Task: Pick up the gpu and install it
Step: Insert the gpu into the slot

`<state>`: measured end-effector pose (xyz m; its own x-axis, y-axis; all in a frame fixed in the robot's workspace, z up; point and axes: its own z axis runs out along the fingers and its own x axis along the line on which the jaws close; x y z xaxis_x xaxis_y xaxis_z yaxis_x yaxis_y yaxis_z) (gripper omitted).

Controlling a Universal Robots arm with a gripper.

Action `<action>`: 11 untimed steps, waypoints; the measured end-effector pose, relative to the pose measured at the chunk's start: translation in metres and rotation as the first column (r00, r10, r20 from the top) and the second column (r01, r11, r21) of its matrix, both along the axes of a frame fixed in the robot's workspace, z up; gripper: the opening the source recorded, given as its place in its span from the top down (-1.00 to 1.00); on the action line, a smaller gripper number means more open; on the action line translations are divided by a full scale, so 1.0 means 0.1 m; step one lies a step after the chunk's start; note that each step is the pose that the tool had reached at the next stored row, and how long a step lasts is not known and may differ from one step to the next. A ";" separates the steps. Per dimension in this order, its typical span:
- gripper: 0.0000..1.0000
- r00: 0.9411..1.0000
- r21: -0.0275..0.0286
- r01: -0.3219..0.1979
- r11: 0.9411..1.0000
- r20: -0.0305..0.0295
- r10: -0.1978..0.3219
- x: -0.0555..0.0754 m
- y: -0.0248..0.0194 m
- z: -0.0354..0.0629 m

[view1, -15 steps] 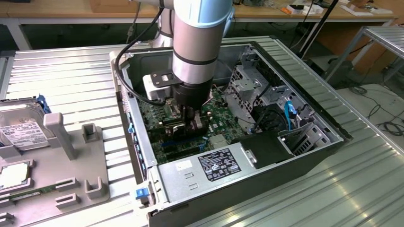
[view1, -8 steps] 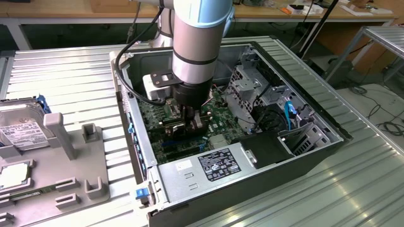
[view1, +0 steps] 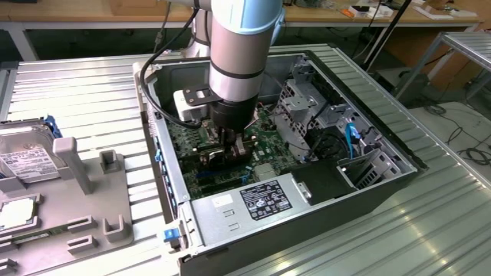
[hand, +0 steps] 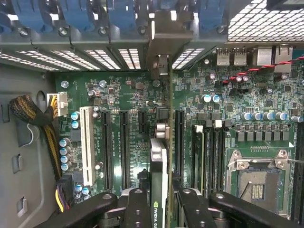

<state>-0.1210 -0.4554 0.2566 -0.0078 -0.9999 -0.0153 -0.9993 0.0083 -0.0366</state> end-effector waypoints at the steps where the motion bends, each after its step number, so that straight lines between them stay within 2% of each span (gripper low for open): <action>1: 0.46 1.000 0.000 -0.002 1.000 0.000 0.002 0.00 0.000 -0.001; 9: 0.46 1.000 0.001 -0.012 1.000 -0.001 0.012 0.00 0.003 0.014; 11: 0.46 1.000 -0.001 -0.011 1.000 0.000 0.011 0.00 0.001 0.025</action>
